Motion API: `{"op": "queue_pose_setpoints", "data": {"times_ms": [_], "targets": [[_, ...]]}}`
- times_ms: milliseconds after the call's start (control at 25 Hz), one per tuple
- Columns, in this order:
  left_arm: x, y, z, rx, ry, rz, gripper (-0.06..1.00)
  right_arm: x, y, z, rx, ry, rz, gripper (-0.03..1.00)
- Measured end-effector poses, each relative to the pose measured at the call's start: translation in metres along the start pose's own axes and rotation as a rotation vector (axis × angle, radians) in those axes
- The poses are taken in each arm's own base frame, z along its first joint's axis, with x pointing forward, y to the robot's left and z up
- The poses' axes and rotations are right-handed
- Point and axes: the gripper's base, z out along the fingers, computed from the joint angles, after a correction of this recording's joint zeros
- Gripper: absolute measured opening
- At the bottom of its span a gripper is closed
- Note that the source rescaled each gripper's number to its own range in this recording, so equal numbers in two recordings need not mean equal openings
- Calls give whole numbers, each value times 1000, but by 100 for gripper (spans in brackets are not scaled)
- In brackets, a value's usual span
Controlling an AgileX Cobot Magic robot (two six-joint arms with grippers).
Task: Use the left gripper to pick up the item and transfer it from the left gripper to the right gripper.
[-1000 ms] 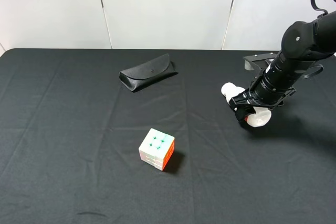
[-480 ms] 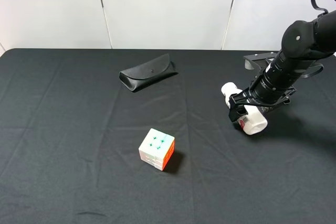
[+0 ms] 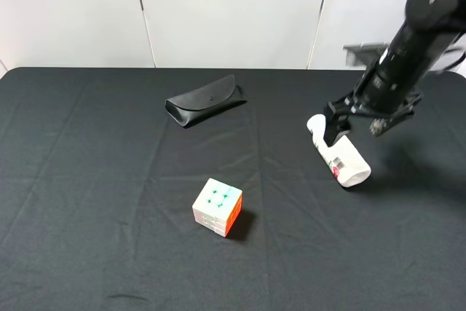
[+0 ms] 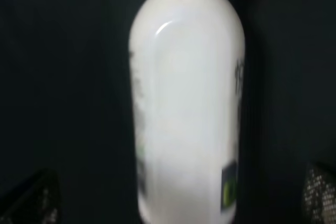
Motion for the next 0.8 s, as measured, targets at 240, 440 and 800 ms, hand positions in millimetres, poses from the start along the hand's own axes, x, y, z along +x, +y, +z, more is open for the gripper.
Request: {"op": "queue_pose_setpoints", "data": {"times_ms": [240, 440, 800], "targets": [[0, 0, 0, -1, 0, 0, 98, 12, 7, -49, -11, -15, -10, 100], [0, 0, 0, -1, -1, 0, 98, 34, 13, -88, -19, -18, -1, 100], [0, 0, 0, -1, -1, 0, 98, 81, 21, -148, -20, -152, 40, 100]]}}
